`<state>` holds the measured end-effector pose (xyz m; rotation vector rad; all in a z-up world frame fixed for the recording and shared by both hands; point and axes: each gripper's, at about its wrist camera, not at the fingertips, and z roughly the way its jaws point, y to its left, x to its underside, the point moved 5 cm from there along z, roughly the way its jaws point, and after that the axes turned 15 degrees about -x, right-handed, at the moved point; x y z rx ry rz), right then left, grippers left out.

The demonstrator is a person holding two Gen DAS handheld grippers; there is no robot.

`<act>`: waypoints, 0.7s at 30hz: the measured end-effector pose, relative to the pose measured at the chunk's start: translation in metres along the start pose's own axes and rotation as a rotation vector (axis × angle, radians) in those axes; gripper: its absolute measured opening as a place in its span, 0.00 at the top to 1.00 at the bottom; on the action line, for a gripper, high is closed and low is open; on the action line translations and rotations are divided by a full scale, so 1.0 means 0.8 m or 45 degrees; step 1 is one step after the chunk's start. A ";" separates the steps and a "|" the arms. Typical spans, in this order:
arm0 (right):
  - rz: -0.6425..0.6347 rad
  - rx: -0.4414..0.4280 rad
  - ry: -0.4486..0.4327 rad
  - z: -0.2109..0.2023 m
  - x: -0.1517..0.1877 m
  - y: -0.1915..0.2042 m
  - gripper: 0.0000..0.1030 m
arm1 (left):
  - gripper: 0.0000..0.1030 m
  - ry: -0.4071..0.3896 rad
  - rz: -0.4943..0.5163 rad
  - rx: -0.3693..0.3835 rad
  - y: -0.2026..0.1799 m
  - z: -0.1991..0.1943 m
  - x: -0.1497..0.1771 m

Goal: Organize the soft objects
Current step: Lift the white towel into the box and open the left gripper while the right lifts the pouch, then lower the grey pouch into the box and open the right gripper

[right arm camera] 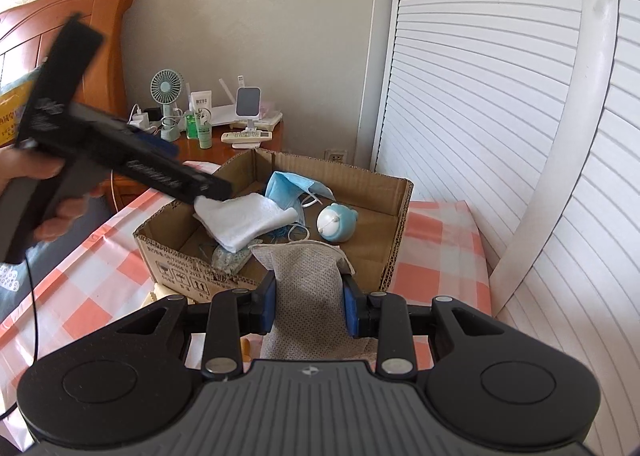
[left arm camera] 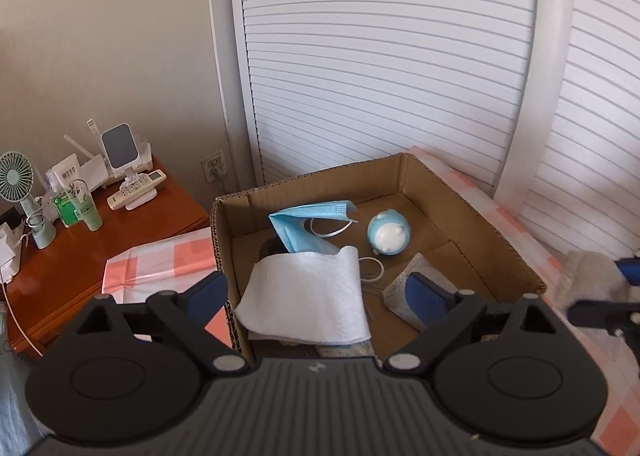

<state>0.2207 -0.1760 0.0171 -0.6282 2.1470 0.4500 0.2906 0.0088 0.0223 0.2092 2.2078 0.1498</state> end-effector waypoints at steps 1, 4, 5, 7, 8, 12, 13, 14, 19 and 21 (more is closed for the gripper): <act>0.002 0.004 0.000 0.001 -0.003 -0.001 0.64 | 0.07 -0.012 0.002 0.011 0.002 -0.011 0.003; 0.010 0.010 0.000 0.009 -0.012 -0.003 0.64 | 0.02 -0.040 -0.004 0.004 0.005 -0.042 0.019; 0.014 0.008 0.002 0.012 -0.015 -0.004 0.64 | 0.02 -0.049 0.012 -0.001 0.004 -0.052 0.026; 0.017 0.015 0.004 0.021 -0.023 -0.006 0.64 | 0.02 -0.076 0.050 -0.019 0.001 -0.072 0.041; 0.023 0.019 0.007 0.025 -0.026 -0.008 0.64 | 0.01 -0.094 0.057 -0.039 0.001 -0.080 0.048; 0.064 0.013 0.018 0.050 -0.042 -0.015 0.64 | 0.01 -0.142 0.081 -0.124 -0.001 -0.106 0.072; 0.067 0.019 0.023 0.056 -0.046 -0.018 0.64 | 0.01 -0.139 0.081 -0.142 0.000 -0.110 0.078; 0.071 0.022 0.026 0.062 -0.049 -0.020 0.64 | 0.01 -0.129 0.077 -0.153 0.000 -0.112 0.083; 0.086 0.045 0.050 0.093 -0.068 -0.034 0.64 | 0.01 -0.062 0.034 -0.163 0.007 -0.116 0.099; 0.098 0.057 0.057 0.104 -0.073 -0.040 0.64 | 0.01 -0.048 0.031 -0.174 0.011 -0.115 0.103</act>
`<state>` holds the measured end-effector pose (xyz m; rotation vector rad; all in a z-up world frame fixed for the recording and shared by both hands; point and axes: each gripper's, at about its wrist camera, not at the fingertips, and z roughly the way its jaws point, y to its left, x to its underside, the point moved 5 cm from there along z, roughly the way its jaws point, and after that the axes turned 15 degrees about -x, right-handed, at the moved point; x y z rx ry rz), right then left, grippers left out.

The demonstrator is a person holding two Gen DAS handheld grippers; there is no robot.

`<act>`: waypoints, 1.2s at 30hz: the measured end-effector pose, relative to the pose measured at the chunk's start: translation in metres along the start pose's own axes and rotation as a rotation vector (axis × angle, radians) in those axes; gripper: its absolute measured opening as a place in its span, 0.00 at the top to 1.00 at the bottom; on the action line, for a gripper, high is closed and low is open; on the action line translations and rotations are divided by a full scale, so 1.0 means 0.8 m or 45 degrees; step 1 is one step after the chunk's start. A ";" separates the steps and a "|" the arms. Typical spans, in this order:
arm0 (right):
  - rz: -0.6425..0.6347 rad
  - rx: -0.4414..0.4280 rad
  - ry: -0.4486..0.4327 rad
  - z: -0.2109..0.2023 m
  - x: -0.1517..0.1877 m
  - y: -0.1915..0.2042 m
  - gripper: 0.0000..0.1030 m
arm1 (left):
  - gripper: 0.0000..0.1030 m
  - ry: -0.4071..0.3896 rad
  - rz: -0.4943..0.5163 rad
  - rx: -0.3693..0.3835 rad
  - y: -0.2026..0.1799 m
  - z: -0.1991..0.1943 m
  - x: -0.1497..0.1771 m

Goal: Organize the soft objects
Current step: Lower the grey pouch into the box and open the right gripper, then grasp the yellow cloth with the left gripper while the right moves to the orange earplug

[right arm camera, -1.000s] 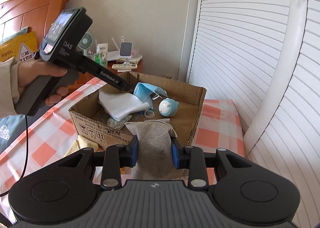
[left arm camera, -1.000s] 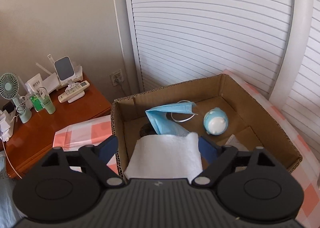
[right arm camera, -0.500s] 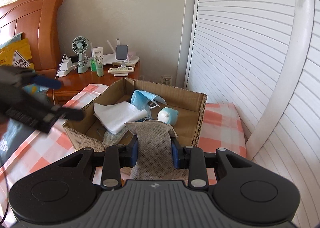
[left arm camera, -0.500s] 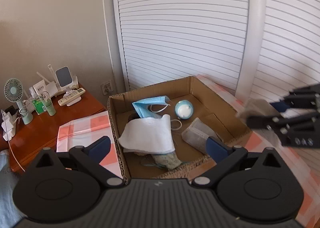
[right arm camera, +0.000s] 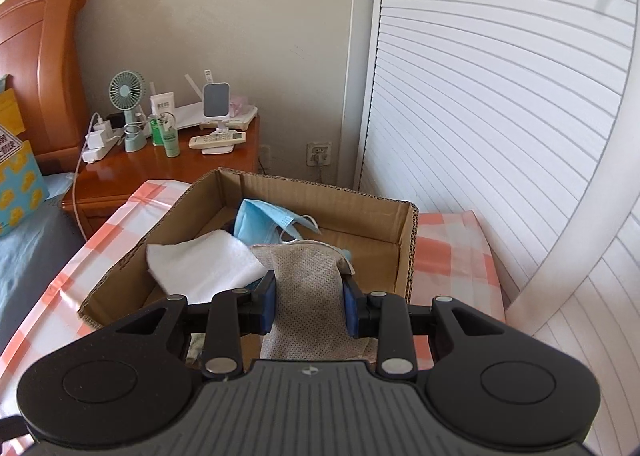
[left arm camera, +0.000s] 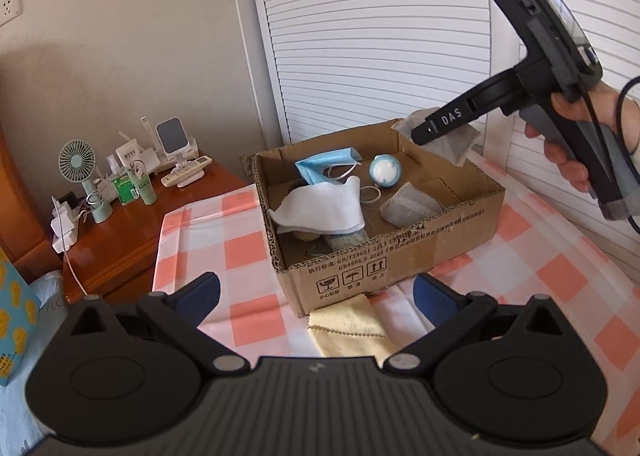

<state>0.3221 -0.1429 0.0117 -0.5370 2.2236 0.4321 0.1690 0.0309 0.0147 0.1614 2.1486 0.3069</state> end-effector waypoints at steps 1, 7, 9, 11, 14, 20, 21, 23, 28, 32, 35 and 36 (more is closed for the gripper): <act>0.005 0.009 0.002 0.005 -0.003 -0.003 0.64 | 0.01 0.002 0.000 -0.012 0.001 0.000 0.002; 0.042 0.127 0.007 0.033 -0.010 -0.031 0.13 | 0.01 0.025 -0.017 -0.007 0.002 -0.002 0.013; 0.054 0.153 -0.014 0.031 -0.006 -0.036 0.10 | 0.01 0.032 -0.011 -0.002 0.002 -0.002 0.018; 0.077 0.143 -0.012 0.026 0.000 -0.035 0.07 | 0.01 0.048 -0.007 0.008 0.001 0.000 0.021; 0.068 0.139 -0.001 0.015 0.008 -0.026 0.03 | 0.01 0.060 -0.022 0.022 0.002 0.000 0.024; 0.036 0.152 -0.027 -0.013 0.025 0.003 0.00 | 0.01 0.060 -0.056 0.060 0.003 -0.007 0.031; 0.025 0.148 -0.029 -0.018 0.029 0.009 0.00 | 0.01 0.058 -0.057 0.059 0.004 -0.008 0.031; 0.011 0.149 -0.045 -0.029 0.040 0.021 0.00 | 0.01 0.057 -0.063 0.056 0.006 -0.009 0.033; 0.038 0.118 -0.039 -0.041 0.082 0.042 0.00 | 0.01 0.061 -0.087 0.065 0.011 -0.009 0.041; 0.099 0.132 0.021 -0.024 0.123 0.047 0.00 | 0.01 0.070 -0.102 0.096 0.011 -0.007 0.048; 0.141 0.163 0.080 -0.002 0.151 0.044 0.00 | 0.01 0.078 -0.108 0.108 0.011 -0.005 0.051; 0.153 0.179 0.095 0.006 0.159 0.042 0.00 | 0.01 0.082 -0.109 0.111 0.011 -0.004 0.052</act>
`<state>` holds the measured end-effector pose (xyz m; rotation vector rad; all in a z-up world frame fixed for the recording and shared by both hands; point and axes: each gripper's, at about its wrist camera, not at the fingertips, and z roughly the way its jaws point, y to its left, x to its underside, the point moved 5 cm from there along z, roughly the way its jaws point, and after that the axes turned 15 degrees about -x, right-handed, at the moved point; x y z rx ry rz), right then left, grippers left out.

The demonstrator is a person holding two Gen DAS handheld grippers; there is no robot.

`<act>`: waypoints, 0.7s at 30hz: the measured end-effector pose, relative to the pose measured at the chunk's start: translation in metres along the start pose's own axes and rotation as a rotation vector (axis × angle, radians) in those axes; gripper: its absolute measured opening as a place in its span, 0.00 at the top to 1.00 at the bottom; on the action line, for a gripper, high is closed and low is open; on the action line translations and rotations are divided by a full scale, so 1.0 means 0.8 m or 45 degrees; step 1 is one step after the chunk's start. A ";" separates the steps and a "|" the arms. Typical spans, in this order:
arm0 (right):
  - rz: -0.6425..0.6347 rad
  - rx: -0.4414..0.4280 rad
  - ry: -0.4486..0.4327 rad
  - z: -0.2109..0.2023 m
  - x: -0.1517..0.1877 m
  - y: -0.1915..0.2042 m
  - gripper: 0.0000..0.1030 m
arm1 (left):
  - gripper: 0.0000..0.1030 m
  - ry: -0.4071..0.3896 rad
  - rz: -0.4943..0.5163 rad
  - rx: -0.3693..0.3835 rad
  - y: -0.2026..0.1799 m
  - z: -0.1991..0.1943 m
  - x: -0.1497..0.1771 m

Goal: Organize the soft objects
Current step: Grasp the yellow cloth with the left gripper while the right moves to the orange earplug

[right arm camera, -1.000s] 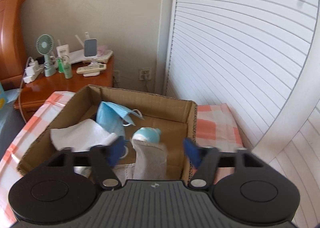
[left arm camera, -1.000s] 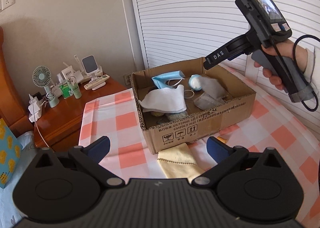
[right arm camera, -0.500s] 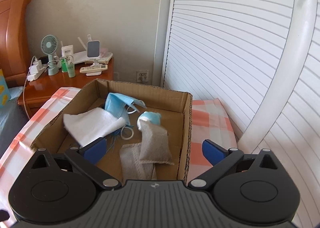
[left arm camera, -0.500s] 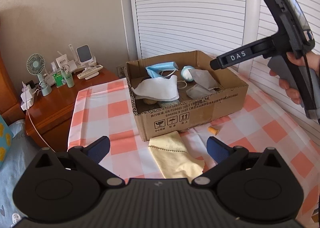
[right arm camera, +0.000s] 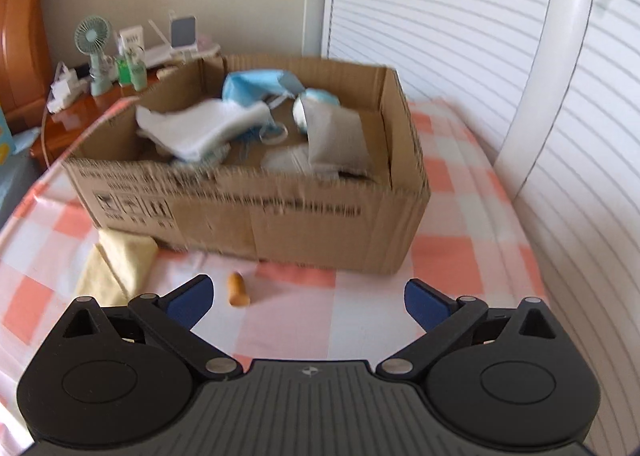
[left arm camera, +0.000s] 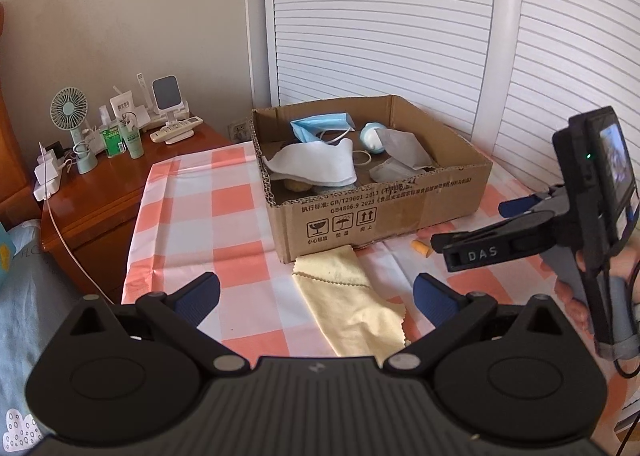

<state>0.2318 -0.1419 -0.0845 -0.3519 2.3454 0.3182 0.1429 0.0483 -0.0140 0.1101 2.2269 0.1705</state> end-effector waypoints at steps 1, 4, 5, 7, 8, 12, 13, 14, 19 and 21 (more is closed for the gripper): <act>0.006 0.012 0.010 0.007 0.005 -0.001 0.00 | 0.01 0.002 0.001 0.003 0.000 0.001 0.001; 0.035 0.012 0.045 0.026 0.019 -0.003 0.00 | 0.01 0.017 0.001 -0.001 0.000 0.006 0.004; 0.042 0.007 0.054 0.030 0.021 -0.003 0.00 | 0.01 0.022 0.001 -0.003 0.000 0.008 0.005; 0.048 0.012 0.052 0.036 0.023 -0.004 0.00 | 0.01 0.034 -0.001 -0.006 0.000 0.013 0.006; 0.050 0.013 0.052 0.038 0.024 -0.005 0.00 | 0.01 0.041 -0.002 -0.006 -0.001 0.016 0.007; 0.051 0.023 0.036 0.039 0.024 -0.011 0.00 | 0.01 0.057 -0.001 -0.003 -0.004 0.024 0.008; 0.049 0.028 0.037 0.039 0.024 -0.012 0.00 | 0.01 0.058 0.003 0.000 -0.005 0.025 0.008; 0.050 0.030 0.037 0.038 0.023 -0.014 0.00 | 0.01 0.058 0.009 0.003 -0.007 0.026 0.008; 0.050 0.042 0.043 0.030 0.026 -0.022 0.00 | 0.01 0.064 0.033 0.014 -0.016 0.033 0.008; 0.052 0.042 0.037 0.028 0.028 -0.026 0.00 | 0.01 0.070 0.037 0.031 -0.020 0.036 0.009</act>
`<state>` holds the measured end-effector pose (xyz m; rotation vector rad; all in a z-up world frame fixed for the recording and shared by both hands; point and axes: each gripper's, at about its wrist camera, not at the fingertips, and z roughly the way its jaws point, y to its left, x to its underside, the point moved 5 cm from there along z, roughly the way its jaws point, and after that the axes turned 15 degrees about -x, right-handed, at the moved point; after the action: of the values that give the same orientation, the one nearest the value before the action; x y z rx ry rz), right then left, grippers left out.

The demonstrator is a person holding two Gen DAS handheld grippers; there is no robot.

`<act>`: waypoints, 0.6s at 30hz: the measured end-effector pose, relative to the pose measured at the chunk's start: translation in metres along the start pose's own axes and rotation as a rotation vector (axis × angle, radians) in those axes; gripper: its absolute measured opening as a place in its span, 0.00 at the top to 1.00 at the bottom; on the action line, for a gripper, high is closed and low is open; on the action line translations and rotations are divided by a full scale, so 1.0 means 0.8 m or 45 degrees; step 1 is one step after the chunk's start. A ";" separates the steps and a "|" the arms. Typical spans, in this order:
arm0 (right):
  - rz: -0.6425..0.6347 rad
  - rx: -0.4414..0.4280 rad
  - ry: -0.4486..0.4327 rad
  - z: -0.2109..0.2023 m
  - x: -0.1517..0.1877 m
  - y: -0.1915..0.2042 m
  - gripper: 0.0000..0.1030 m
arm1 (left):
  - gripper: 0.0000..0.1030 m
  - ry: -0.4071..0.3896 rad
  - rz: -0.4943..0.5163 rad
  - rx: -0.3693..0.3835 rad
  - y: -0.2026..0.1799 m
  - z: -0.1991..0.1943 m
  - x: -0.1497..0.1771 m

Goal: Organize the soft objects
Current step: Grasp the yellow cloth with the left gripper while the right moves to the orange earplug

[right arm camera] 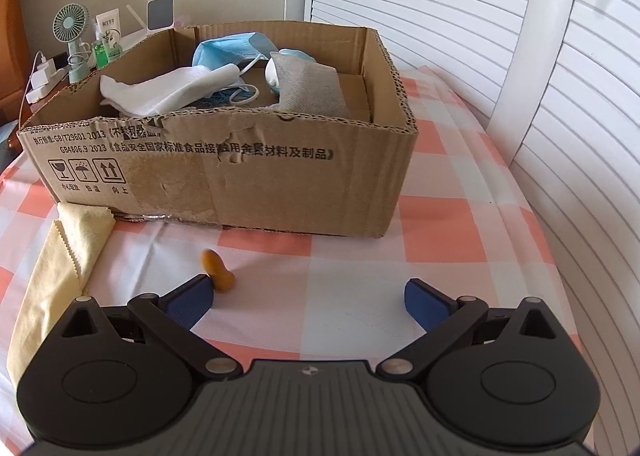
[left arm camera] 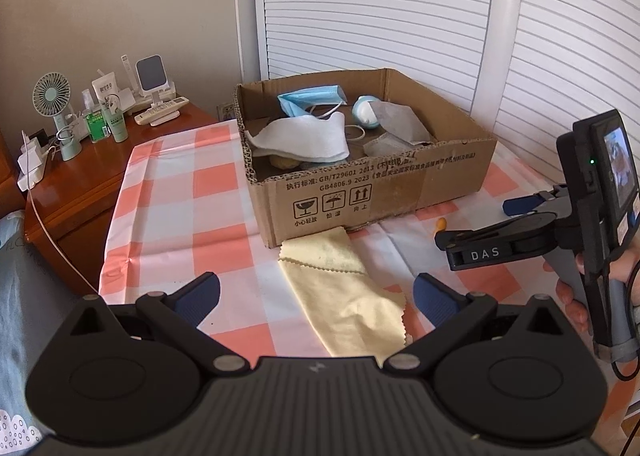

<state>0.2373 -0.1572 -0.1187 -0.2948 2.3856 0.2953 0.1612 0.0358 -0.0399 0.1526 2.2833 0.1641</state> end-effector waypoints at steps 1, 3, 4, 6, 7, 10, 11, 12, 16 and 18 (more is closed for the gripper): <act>-0.003 0.002 -0.001 -0.001 0.001 -0.001 0.00 | 0.01 0.008 0.000 0.013 -0.002 0.002 0.001; -0.006 0.001 0.005 -0.003 0.002 -0.002 0.00 | 0.01 0.027 -0.001 0.049 -0.008 0.009 0.004; -0.011 -0.003 0.007 -0.004 0.003 -0.002 0.00 | 0.01 0.042 -0.002 0.064 -0.011 0.013 0.006; -0.021 -0.014 0.016 -0.005 0.004 -0.001 0.00 | 0.01 0.078 0.001 0.086 -0.017 0.022 0.012; -0.031 -0.024 0.019 -0.007 0.006 0.000 0.00 | 0.01 0.101 0.006 0.092 -0.020 0.028 0.016; -0.051 -0.044 0.012 -0.010 0.011 -0.001 0.00 | 0.01 0.154 0.025 0.097 -0.028 0.043 0.028; -0.055 -0.048 0.010 -0.012 0.012 -0.001 0.00 | 0.01 0.167 0.027 0.098 -0.029 0.047 0.031; -0.060 -0.053 0.011 -0.013 0.013 -0.001 0.00 | 0.01 0.178 0.028 0.102 -0.031 0.051 0.034; -0.073 -0.066 0.010 -0.014 0.016 -0.001 0.00 | 0.01 0.225 0.031 0.128 -0.037 0.065 0.041; -0.075 -0.069 0.007 -0.015 0.016 -0.001 0.00 | 0.01 0.207 0.055 0.099 -0.040 0.069 0.041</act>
<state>0.2211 -0.1630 -0.1190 -0.3905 2.3722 0.3323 0.1795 0.0137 -0.1057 0.2371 2.4507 0.1137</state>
